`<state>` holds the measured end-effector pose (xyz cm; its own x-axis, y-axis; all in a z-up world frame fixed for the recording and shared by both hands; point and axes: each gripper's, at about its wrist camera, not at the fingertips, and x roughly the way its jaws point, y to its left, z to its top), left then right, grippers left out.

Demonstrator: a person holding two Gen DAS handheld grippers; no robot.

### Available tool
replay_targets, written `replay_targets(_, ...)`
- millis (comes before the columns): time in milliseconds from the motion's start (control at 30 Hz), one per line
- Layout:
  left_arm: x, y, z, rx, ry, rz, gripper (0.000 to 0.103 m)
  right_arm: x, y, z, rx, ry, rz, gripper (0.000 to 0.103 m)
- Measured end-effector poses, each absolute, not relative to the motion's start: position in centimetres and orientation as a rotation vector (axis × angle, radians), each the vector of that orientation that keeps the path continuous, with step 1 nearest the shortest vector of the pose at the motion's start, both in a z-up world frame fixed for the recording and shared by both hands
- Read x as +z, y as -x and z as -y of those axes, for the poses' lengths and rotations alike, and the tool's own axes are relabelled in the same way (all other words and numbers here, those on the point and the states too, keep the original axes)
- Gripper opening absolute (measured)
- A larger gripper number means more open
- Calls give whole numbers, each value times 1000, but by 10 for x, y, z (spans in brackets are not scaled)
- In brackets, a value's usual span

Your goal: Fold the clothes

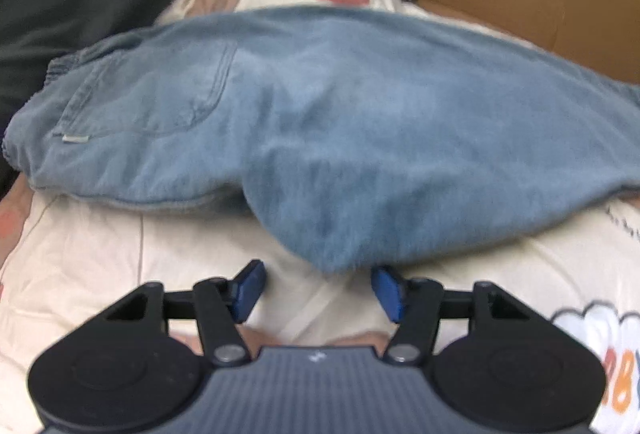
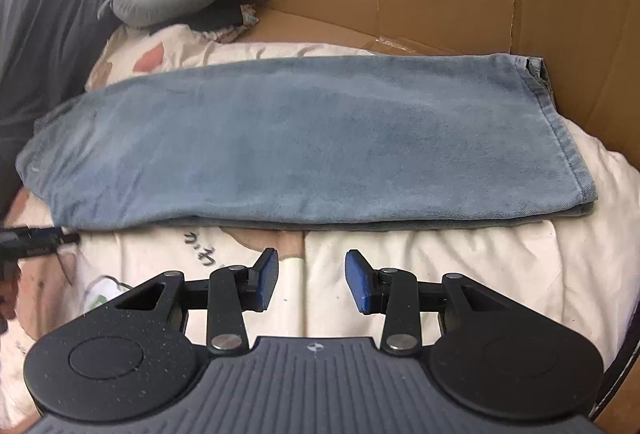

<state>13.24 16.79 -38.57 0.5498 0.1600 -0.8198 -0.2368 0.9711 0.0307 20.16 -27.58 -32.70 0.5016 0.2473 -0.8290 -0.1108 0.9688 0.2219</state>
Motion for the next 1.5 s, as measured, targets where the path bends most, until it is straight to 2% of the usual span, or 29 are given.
replay_targets(367,-356,-139,-188,276,299,-805,64,-339,-202,273,232,-138,-1049,44)
replay_targets(533,-379,-138,-190,345,422,-827,62,-340,-206,273,231,-140,-1043,44)
replay_targets(700,-398,-141,-184,354,418,-819,60,-340,-207,274,222,-151,-1036,44)
replay_targets(733,-400,-142,-184,353,412,-817,59,-340,-207,274,221,-153,-1037,44)
replay_targets(767,-400,-143,-183,344,403,-816,49,-341,-207,274,219,-155,-1040,44)
replay_targets(867,-391,-143,-183,302,372,-838,30,-344,-205,274,217,-157,-1048,44)
replay_targets(967,-379,-135,-192,260,384,-841,20,-347,-204,275,217,-165,-1047,44)
replay_targets(1300,-344,-121,-207,206,386,-843,14,-349,-203,278,219,-186,-1029,44)
replay_targets(1500,-365,-126,-204,257,417,-845,18,-353,-201,283,206,-195,-1026,44)
